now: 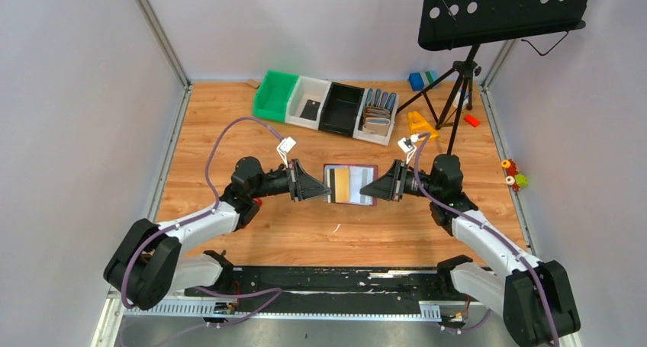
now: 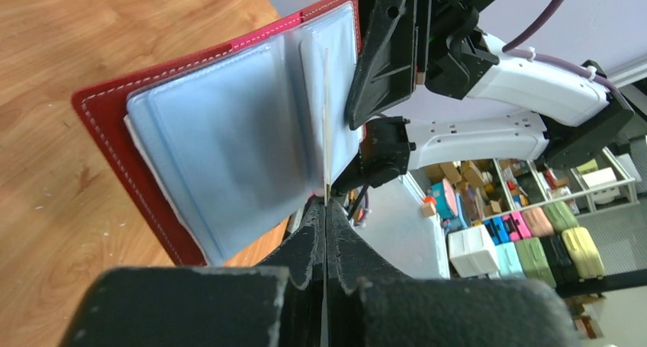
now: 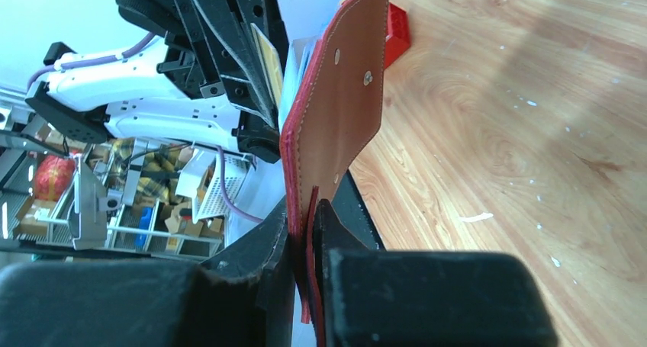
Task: Take the credit cards out of the card holder
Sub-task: Remove the credit card from the card holder, then place the credit card in the storage box.
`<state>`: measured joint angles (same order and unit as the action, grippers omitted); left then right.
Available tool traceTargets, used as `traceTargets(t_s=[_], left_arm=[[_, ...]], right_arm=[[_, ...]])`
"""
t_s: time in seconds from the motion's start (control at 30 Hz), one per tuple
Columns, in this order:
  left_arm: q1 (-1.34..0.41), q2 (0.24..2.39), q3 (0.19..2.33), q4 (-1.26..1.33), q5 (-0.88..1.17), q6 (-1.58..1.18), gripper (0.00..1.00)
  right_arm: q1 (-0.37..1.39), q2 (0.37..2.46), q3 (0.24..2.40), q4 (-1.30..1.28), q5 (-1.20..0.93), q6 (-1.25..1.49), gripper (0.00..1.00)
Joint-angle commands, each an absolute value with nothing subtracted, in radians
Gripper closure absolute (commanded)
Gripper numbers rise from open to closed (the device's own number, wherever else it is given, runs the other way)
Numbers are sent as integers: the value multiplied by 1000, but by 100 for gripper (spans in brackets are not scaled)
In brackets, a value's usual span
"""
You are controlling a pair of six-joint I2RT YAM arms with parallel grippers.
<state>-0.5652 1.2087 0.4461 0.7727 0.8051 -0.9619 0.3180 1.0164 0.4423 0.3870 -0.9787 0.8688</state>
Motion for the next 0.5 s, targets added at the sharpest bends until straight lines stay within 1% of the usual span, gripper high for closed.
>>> traceTargets(t_s=[0.0, 0.07, 0.17, 0.3, 0.47], left_arm=[[-527, 1169, 440, 723, 801, -920, 100], [-485, 1160, 454, 625, 780, -882, 100], [-432, 1140, 527, 341, 677, -727, 100], [-428, 1115, 679, -33, 432, -541, 100], [-428, 1180, 878, -238, 136, -398, 100]], right_arm=[[271, 977, 434, 343, -932, 829, 100], [246, 964, 447, 230, -877, 763, 100], [233, 960, 467, 82, -799, 664, 100], [233, 986, 494, -27, -753, 585, 100], [233, 1012, 524, -63, -739, 535, 100]])
